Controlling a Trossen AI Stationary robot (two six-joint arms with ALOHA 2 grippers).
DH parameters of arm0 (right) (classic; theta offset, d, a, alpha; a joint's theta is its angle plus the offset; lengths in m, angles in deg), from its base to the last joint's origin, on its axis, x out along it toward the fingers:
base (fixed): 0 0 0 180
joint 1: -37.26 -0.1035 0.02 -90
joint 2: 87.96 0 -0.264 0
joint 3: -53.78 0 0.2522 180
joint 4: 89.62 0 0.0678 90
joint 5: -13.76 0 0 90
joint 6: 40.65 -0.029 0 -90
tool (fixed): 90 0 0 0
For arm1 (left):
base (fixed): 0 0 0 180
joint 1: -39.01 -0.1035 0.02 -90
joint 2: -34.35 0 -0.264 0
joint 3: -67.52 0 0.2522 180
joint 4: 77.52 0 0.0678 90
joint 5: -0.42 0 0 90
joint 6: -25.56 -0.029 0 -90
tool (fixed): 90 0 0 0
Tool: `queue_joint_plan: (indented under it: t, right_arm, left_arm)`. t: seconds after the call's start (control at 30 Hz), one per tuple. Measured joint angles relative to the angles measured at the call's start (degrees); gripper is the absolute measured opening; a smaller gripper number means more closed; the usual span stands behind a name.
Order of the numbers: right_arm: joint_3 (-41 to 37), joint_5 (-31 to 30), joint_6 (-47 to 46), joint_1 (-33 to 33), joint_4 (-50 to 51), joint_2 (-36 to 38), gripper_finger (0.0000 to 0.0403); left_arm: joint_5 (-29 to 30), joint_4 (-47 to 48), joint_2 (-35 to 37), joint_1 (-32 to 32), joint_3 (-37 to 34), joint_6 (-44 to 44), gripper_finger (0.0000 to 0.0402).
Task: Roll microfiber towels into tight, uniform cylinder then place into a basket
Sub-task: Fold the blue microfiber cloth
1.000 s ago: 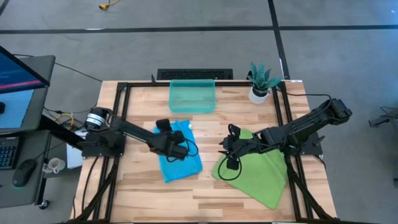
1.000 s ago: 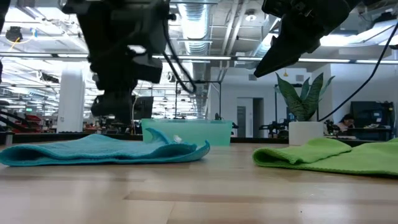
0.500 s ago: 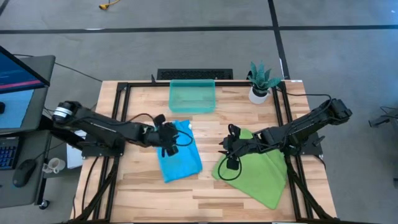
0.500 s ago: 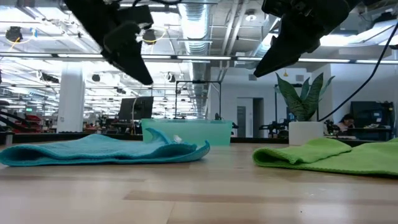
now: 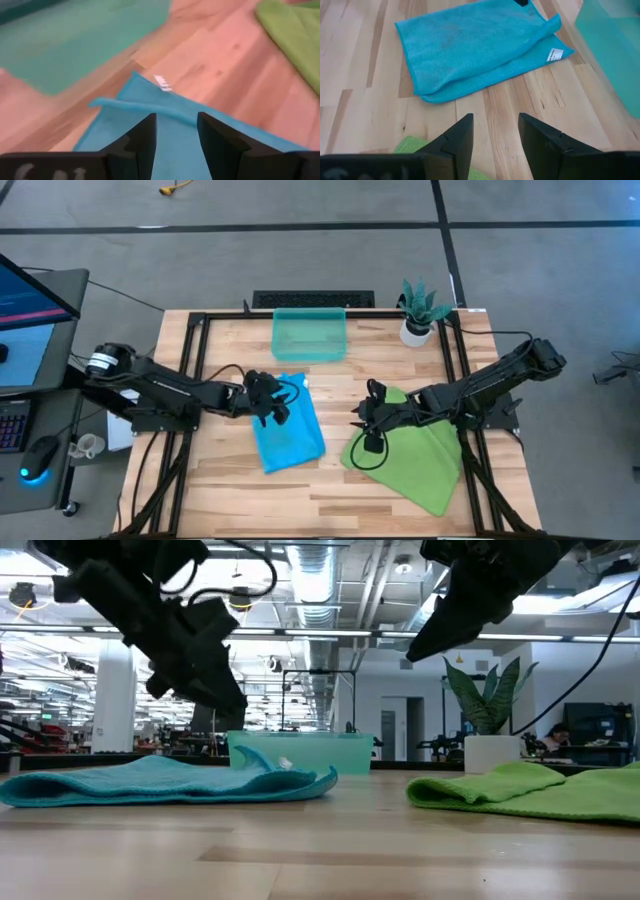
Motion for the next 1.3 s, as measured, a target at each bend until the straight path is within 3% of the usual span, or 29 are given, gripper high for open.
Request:
queue_joint_plan:
  t: [0.33, 0.6, 0.9, 1.03, 1.3]
  right_arm:
    - [0.00, 0.00, 0.39, 0.00, -0.01, 0.00, 0.0178]
    - [0.00, 0.00, 0.46, 0.00, 0.00, 0.00, 0.0178]
    - [0.00, 0.00, 0.50, 0.00, -0.07, 0.00, 0.0178]
    - [0.00, 0.00, 0.50, 0.00, -0.06, 0.00, 0.0178]
    - [0.00, 0.00, 0.50, 0.00, -0.01, 0.00, 0.0178]
  left_arm:
    - [1.50, -2.63, -8.27, -2.90, 1.31, 3.43, 0.0135]
    - [-1.95, -1.30, -12.77, -3.85, 4.07, 2.70, 0.0135]
    - [-1.34, -0.03, -13.47, -7.05, 5.86, 1.36, 0.0135]
    - [-3.64, 0.03, -13.47, -9.00, 6.21, -0.56, 0.0135]
    - [-4.58, 1.96, -13.07, -8.92, 6.62, -5.52, 0.0135]
